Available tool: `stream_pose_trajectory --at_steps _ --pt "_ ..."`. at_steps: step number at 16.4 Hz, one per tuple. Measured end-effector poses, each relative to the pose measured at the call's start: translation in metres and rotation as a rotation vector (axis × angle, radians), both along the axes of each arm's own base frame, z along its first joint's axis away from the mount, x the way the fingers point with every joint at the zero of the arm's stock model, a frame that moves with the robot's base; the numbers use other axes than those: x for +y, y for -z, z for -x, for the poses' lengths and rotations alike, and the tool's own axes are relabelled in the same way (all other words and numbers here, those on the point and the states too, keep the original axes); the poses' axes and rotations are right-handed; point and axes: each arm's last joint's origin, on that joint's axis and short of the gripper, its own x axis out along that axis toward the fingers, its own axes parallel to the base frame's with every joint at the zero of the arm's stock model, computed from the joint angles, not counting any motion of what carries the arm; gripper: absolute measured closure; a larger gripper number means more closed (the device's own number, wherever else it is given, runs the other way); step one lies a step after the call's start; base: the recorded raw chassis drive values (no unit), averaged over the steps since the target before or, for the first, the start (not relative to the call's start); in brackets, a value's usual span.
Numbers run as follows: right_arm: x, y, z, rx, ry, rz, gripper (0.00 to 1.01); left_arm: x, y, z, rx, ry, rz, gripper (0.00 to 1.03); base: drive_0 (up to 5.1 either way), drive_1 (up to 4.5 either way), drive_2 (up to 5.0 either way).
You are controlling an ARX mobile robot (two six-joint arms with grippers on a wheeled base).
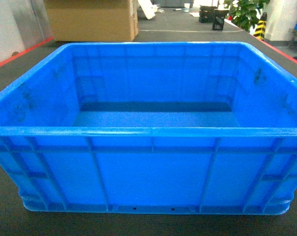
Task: Place box next to blue box on left shelf
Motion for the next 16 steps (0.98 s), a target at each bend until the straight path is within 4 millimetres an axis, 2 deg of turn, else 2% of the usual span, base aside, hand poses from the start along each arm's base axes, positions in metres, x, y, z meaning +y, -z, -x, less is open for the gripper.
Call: stream_pose_trajectory --at_steps 16 --pt "0.0 0.0 0.0 0.0 0.0 0.0 0.03 0.0 0.0 0.0 0.0 0.0 0.0 0.05 0.0 0.0 0.0"
